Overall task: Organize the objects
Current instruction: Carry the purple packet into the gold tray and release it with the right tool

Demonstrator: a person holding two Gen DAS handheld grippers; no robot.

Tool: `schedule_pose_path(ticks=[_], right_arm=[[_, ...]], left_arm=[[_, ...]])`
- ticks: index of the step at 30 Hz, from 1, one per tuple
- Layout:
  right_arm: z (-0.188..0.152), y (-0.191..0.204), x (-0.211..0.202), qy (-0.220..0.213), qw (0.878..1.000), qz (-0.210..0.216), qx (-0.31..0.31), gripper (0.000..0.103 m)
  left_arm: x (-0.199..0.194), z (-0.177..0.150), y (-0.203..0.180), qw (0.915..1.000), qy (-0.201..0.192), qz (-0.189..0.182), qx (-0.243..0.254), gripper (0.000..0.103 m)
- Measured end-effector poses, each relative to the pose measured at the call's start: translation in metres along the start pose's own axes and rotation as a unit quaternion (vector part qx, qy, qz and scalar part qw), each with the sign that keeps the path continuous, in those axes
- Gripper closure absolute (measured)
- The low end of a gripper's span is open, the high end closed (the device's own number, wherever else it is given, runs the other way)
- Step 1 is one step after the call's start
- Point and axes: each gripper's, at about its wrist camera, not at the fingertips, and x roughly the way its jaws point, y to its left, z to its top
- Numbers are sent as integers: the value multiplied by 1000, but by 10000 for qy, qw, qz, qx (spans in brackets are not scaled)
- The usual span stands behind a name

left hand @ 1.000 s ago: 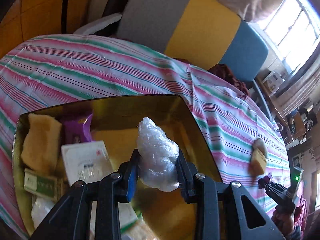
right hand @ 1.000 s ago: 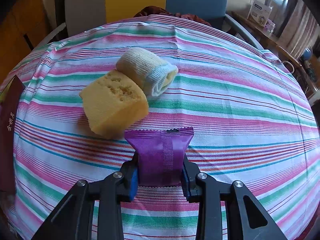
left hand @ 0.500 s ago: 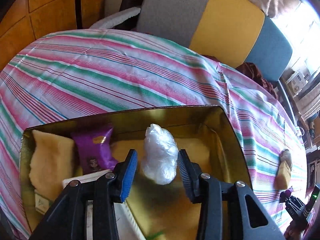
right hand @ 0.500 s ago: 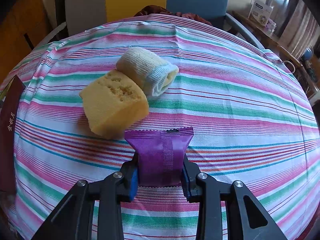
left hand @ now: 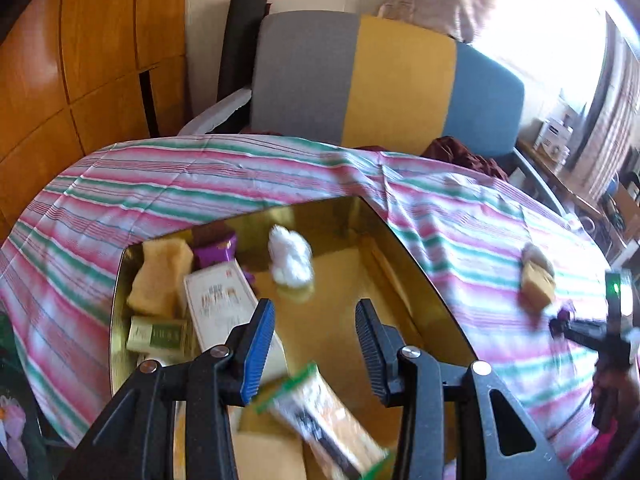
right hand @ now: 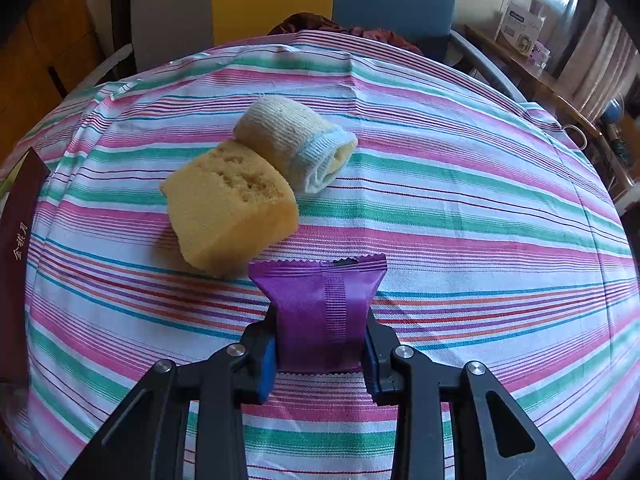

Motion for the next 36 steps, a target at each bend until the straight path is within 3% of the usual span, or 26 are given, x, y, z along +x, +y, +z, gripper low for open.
schedule_pose_path(ticks=[14,21,28,36], right_arm=[[-3,-6,-5,179,9993,120,302,70],[1,3,-53,-339,9972,510,431,70],[8,72,-97,-739,9896,1227,-141,70],[10,186,-116,-767,9709,2042,-984,70]], left_arm=[[-34,-48,0,9999,-86,-49,27,61],[-38,-51,6,9998,-146,-106,-75,61],[-40,-53,13,9996,-156,-148,-166,61],[-44,-58,30,9991,-184,-112,-365,61]])
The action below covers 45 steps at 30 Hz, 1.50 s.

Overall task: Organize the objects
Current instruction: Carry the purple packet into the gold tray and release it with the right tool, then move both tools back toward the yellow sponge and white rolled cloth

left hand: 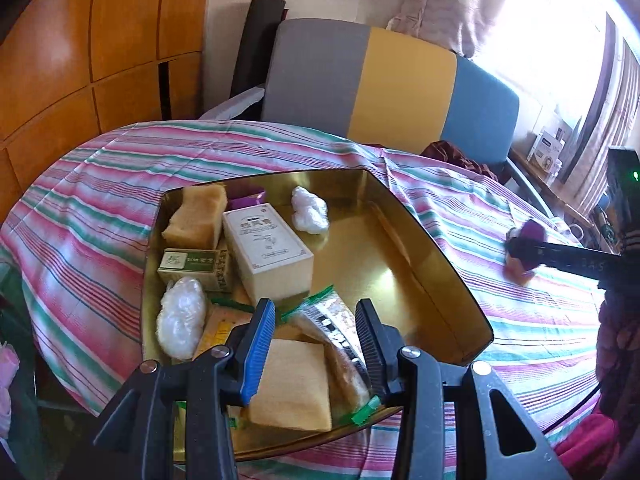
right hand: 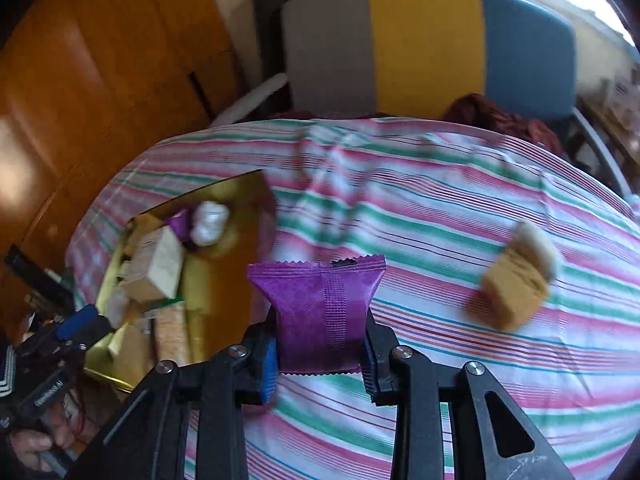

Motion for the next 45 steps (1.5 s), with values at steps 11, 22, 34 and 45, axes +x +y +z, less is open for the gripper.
schedule_pose_path(ticks=[11,22,34,45], right_arm=[[21,108,70,482,9932,621,-864,69],[19,133,153,1083,9886,382,-971,65],[18,127,125,673,9924,500,-904,50],[15,96,66,100,9966,486,-655,45]], left_arm=[[-7,-3,42,9987,-36,206,-460,61],[3,-11,60,9972,102,333,-665,61],[-5,-10,51,9980,32,307,-560,61],[-17,-5,28,9994,-75,244,-246,61]])
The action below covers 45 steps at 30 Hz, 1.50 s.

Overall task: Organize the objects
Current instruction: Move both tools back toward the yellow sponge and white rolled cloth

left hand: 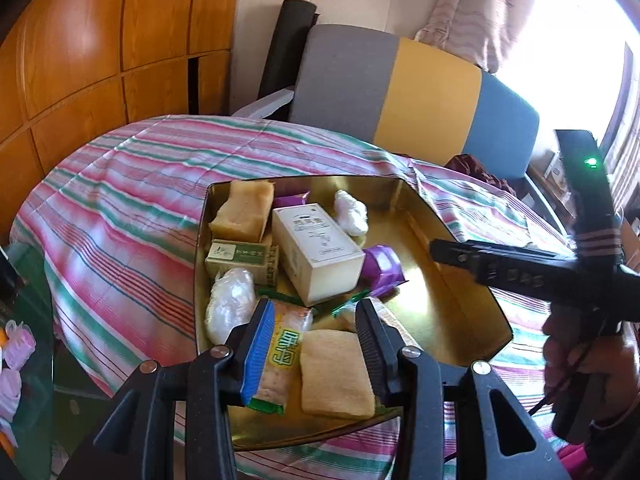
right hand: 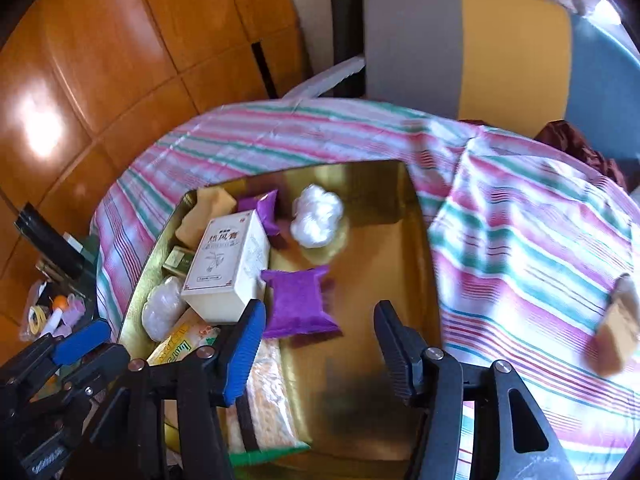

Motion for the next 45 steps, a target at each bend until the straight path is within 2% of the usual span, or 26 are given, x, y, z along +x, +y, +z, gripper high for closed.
schedule_pose_path(ticks=[4,13,21,26,38,45], right_arm=[[-7,-26,-29,-214,9996,-142,122,37],[-37,-129,-85,-383,9911,-1023,765,36],[-75,-240,-120,-486,9631,-2041,1684,35],[-102,-290,-122,-411,9381,-2273,2582,35],[-108,-305,-137,-589,9250,-2081,3124,31],[-113,-312,-144,-696,9153,-2065,3388,28]], left_arm=[[-3,3,-11,9999,-31,-27,154,61],[-2,9,-50,9977,-45,-186,643,61],[8,14,-104,9914,7,-360,1259,61],[19,15,-142,9855,81,-469,1627,61],[47,6,-217,9723,334,-819,2165,61],[73,2,-252,9636,646,-953,2413,61]])
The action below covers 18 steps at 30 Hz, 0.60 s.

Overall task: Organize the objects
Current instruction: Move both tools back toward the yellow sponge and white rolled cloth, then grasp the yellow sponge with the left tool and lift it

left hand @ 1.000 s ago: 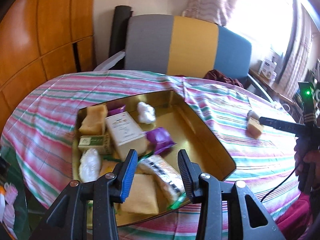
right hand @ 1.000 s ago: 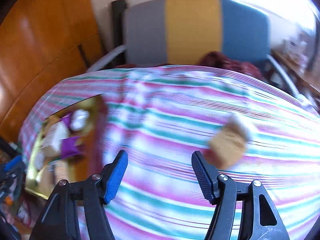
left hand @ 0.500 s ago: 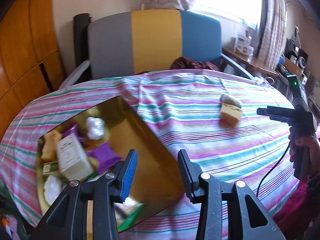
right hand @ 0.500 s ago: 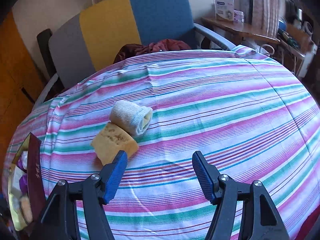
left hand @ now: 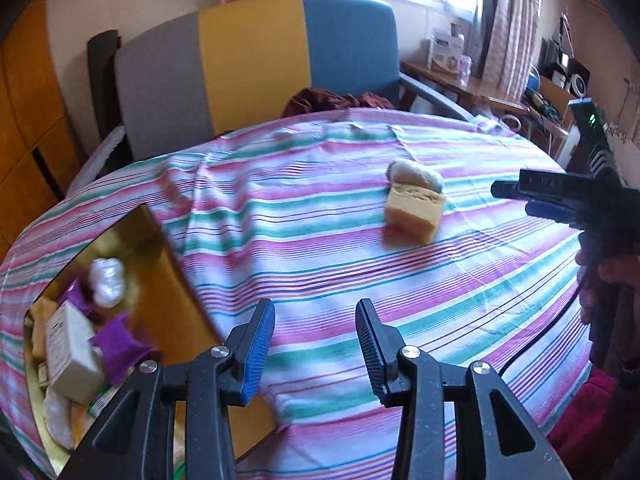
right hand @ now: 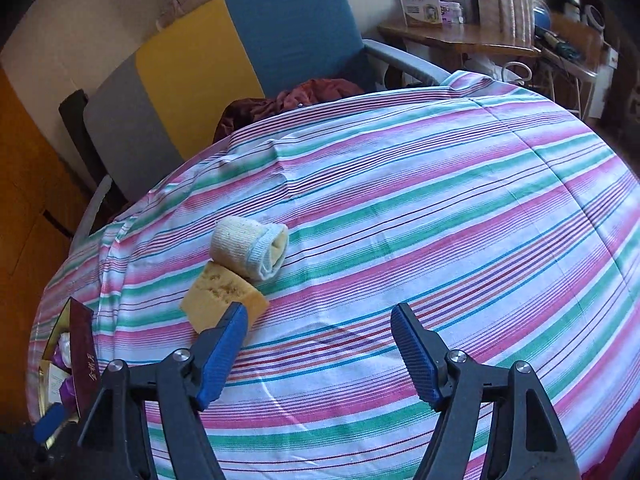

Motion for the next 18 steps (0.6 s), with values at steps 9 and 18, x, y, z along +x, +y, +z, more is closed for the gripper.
schedule_pose_path(ticks=[9,18], right_arm=[[3,-15,0,54,9991,65,411,28],[4,-24,5,241,9967,303,717,27]], left_arm=[[49,35,-41,9972,312,-623,260,59],[100,73,-85,9881,456,-1088,987,19]])
